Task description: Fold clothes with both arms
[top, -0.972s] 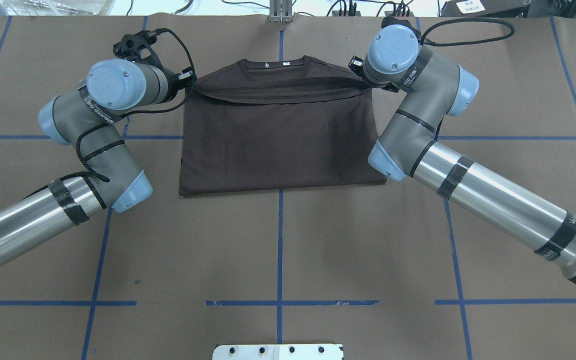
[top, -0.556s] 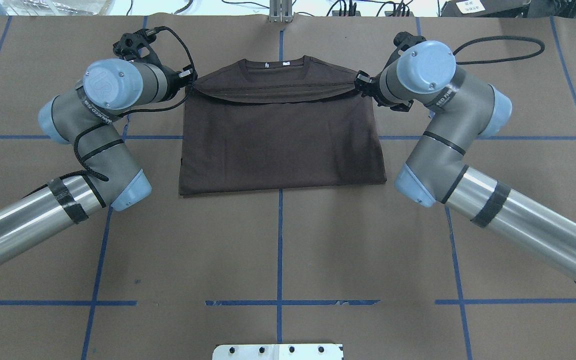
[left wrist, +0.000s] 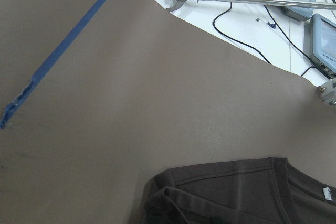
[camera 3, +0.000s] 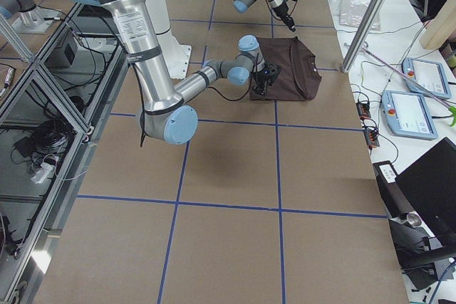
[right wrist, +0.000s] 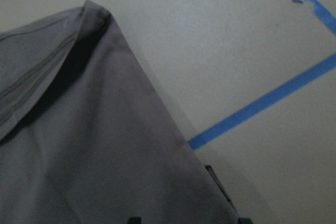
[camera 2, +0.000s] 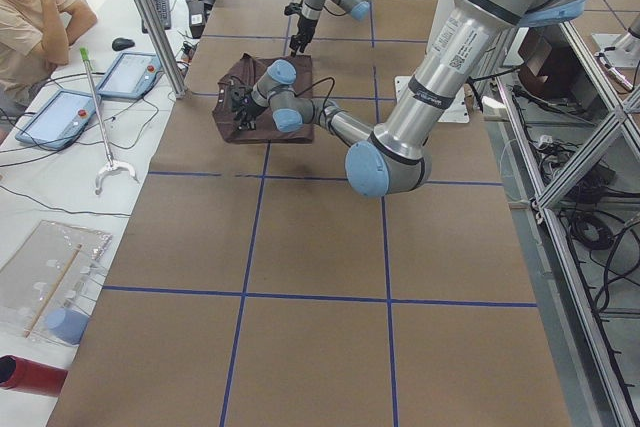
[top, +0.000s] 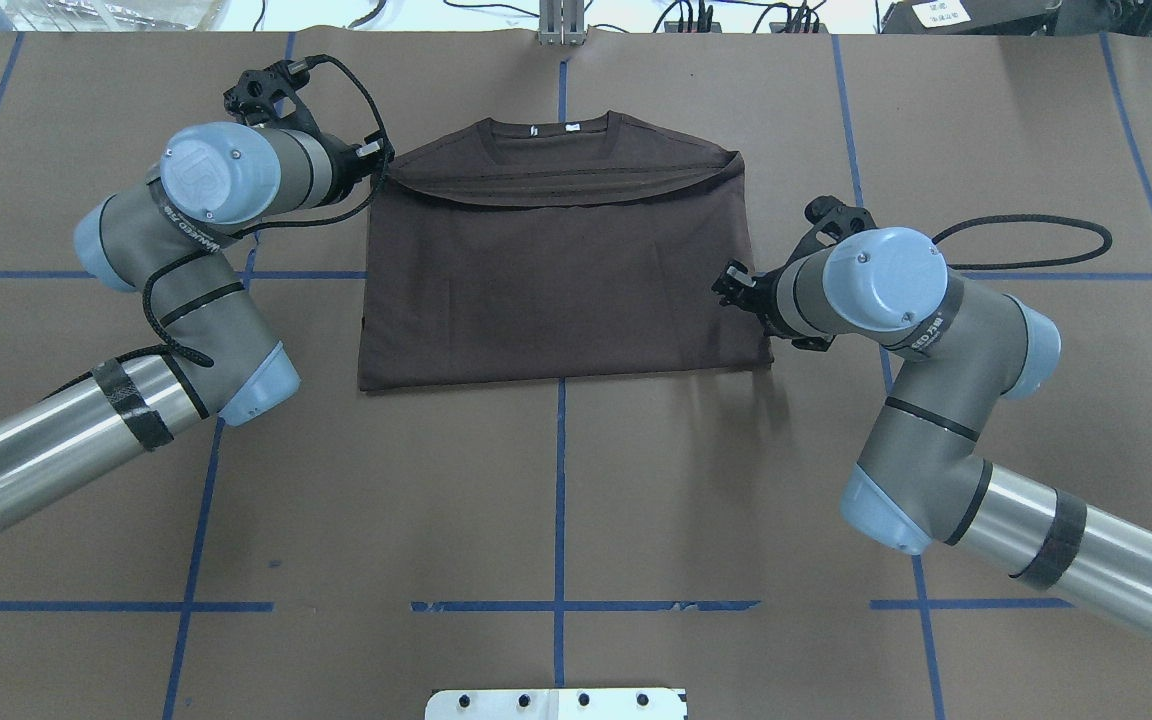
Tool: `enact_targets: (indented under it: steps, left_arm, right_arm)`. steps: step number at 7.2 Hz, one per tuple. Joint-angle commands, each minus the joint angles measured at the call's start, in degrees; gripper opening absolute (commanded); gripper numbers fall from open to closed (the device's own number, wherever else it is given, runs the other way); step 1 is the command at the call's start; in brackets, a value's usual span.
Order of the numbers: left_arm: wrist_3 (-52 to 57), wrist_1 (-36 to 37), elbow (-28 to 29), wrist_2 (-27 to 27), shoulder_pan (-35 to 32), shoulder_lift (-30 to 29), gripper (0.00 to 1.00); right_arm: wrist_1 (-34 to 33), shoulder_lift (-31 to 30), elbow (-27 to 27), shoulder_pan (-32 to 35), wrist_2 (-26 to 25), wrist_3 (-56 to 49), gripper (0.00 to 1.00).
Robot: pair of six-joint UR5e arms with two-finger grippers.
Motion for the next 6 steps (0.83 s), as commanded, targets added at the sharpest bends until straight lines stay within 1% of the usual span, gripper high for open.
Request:
enact_targets:
  steps: [1, 3, 4, 5, 6]
  left_arm:
    - [-0.4, 0.0, 0.0, 0.0, 0.2, 0.1, 0.44]
    - [-0.5, 0.1, 0.0, 0.0, 0.2, 0.0, 0.44]
    - [-0.5, 0.1, 0.0, 0.0, 0.2, 0.0, 0.44]
    - [-0.5, 0.2, 0.0, 0.0, 0.2, 0.0, 0.44]
    - [-0.5, 0.5, 0.0, 0.0, 0.2, 0.0, 0.44]
  right_arm:
    - [0.0, -2.4, 0.4, -0.9, -0.1, 0.9, 0.69]
    - [0.0, -3.0, 2.3, -1.1, 0.0, 0.9, 0.69]
    - [0.0, -3.2, 2.7, -1.3, 0.0, 0.9, 0.63]
    - [-0.1, -3.6, 2.7, -1.8, -0.1, 1.3, 0.45]
    - [0.0, -3.9, 2.7, -2.1, -0.1, 1.3, 0.44]
